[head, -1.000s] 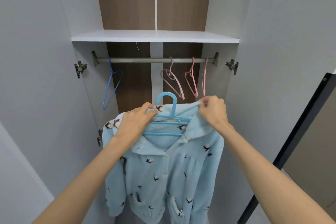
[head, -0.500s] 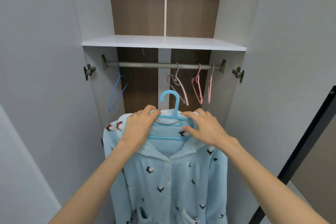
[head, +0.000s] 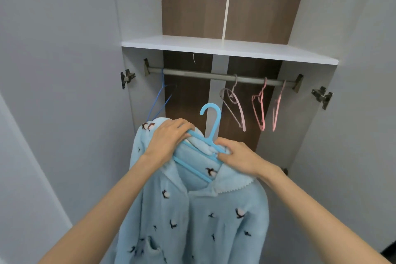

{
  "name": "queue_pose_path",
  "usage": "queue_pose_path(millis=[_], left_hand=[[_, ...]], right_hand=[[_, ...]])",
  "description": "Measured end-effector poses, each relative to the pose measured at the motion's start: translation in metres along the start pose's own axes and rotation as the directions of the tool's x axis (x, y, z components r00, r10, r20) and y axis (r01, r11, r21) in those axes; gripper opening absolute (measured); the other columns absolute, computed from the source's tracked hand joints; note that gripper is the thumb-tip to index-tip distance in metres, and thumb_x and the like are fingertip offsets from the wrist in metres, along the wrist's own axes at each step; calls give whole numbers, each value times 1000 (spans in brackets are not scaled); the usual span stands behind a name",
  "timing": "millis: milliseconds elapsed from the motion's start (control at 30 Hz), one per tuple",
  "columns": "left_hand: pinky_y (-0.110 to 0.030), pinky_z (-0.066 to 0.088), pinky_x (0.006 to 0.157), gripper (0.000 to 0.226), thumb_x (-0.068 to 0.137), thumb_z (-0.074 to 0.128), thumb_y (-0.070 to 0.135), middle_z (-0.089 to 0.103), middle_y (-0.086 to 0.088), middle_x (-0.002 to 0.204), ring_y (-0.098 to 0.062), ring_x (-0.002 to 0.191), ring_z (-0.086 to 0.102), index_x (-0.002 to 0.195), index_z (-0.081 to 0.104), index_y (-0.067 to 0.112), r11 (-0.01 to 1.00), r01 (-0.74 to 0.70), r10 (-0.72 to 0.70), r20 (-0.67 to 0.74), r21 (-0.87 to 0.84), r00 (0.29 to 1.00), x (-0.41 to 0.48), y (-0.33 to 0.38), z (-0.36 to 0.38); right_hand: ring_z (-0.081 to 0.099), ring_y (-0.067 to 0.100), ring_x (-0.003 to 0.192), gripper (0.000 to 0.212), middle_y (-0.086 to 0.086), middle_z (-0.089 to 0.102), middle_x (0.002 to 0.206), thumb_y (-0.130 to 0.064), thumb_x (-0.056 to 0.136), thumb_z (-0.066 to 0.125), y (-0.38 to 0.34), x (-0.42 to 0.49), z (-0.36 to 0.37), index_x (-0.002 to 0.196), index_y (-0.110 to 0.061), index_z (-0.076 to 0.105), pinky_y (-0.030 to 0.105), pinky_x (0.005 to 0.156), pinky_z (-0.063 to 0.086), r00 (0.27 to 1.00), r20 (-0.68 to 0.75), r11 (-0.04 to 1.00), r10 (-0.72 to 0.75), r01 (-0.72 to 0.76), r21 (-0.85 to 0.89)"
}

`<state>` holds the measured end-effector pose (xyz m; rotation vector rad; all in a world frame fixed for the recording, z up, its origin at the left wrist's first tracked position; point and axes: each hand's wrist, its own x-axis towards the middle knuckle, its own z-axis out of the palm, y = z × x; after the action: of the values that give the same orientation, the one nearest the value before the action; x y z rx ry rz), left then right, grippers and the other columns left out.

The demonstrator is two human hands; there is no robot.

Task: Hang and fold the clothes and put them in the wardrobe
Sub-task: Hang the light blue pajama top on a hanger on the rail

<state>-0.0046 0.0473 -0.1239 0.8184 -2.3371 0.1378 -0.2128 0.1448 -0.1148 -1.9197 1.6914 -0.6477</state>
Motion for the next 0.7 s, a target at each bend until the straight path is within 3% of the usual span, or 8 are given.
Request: queue_pose_path(millis=[67,167,300,400,533,600,700], left_hand=[[-33,42,94,34,93,56,24,54,-1,124,-19,109,53,126,53,17,987,128,-129,-3,-102,992,10,-18,8],[-33,40,100,57,88,63,26,42,0,136,-17,119,46,140,38,27,936,322,-316,62,-140,947,26,-52,29],[-33,29,112,63,89,61,14,39,-5,145,-20,135,35,145,33,14,789,496,-444,223,-363,868,40,-105,60],[-21,20,111,63,93,54,8,27,-7,153,-20,140,27,148,24,8,719,558,-439,350,-416,827,50,-138,78],[-28,32,107,50,98,45,10,42,-8,145,-21,131,42,146,31,11,415,668,-514,447,-618,732,71,-170,88],[-25,37,101,43,98,45,11,53,-10,135,-17,122,50,140,41,9,371,662,-547,423,-651,722,83,-182,88],[-24,41,96,38,98,45,18,58,-4,126,-15,112,56,136,48,13,418,644,-521,411,-641,748,99,-192,83]], right_hand=[[59,10,102,19,-7,63,112,-21,95,53,3,21,9,111,-28,60,23,84,51,999,-45,994,25,-20,107],[61,15,102,17,-2,66,105,-14,91,59,9,59,21,104,-20,67,37,91,54,981,-80,941,176,-144,307],[65,26,100,19,12,67,106,-10,86,64,5,110,19,104,-12,68,37,85,56,899,142,673,415,-408,617],[63,29,106,26,13,67,111,-10,84,66,-3,152,10,111,-9,67,41,91,54,872,189,576,451,-446,685],[61,30,107,35,16,63,114,-14,84,69,-6,205,3,117,-5,62,46,98,49,853,196,464,484,-440,769],[64,27,90,31,16,67,100,-13,84,69,-3,229,1,113,-4,62,42,87,53,849,210,399,486,-429,810],[67,22,70,17,10,71,75,-14,85,69,-3,266,-2,98,-6,63,34,65,58,837,207,362,506,-424,830]])
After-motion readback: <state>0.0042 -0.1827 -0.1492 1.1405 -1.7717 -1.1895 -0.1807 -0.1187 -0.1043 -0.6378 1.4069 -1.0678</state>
